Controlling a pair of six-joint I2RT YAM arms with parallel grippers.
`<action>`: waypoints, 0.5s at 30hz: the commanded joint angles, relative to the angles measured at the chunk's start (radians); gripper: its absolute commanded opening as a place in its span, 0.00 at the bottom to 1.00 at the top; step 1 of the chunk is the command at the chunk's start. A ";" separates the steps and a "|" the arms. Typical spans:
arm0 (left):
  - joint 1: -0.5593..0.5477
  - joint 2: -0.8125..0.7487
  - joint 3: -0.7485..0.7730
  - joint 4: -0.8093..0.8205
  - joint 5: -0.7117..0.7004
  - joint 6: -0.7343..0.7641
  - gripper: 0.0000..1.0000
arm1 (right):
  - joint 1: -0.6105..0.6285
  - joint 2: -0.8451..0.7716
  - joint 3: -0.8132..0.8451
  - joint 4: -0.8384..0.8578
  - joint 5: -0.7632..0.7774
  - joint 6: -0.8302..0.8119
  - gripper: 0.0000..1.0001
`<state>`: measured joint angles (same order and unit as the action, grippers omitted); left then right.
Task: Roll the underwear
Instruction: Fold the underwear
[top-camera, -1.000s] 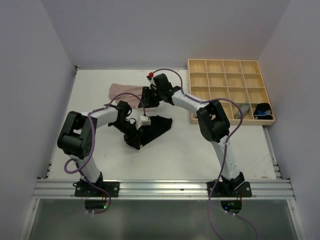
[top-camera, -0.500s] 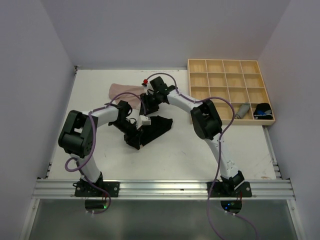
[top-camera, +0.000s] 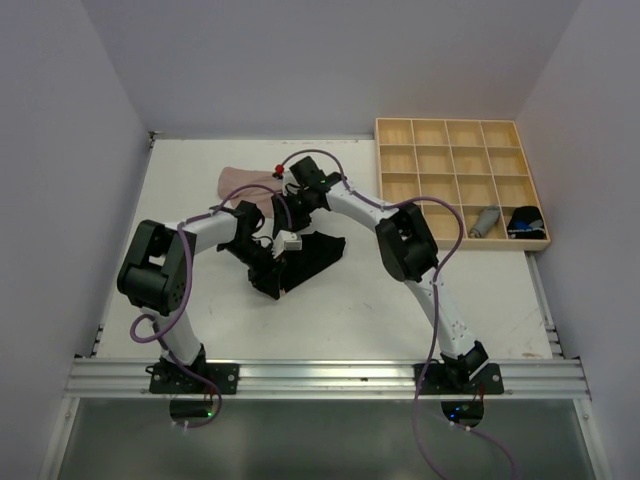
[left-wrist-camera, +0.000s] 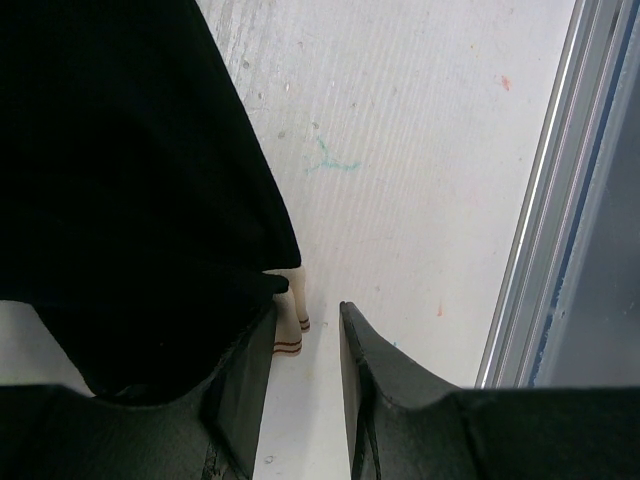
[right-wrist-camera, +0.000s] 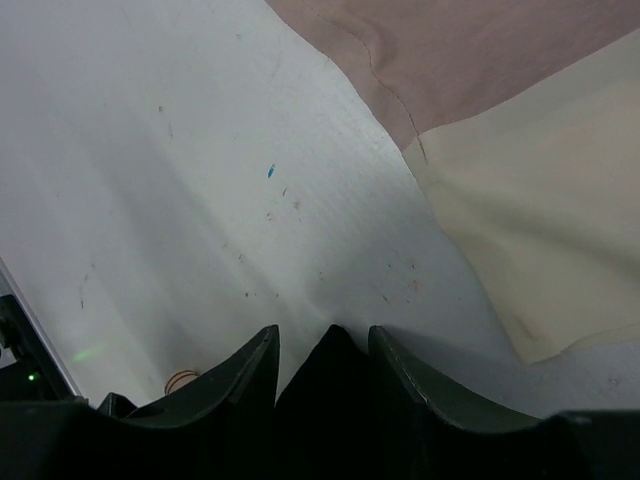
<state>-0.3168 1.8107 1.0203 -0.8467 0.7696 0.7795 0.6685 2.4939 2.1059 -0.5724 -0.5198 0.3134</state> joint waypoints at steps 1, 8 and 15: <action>-0.002 0.088 -0.058 0.037 -0.340 0.076 0.39 | 0.009 0.008 0.034 -0.053 -0.020 -0.034 0.45; -0.002 0.090 -0.055 0.034 -0.340 0.073 0.40 | 0.009 0.000 0.042 -0.099 0.003 -0.073 0.38; -0.002 0.093 -0.054 0.031 -0.339 0.070 0.40 | 0.009 -0.024 0.017 -0.074 0.027 -0.073 0.04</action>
<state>-0.3168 1.8164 1.0260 -0.8543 0.7696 0.7792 0.6735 2.4985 2.1109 -0.6399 -0.5106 0.2508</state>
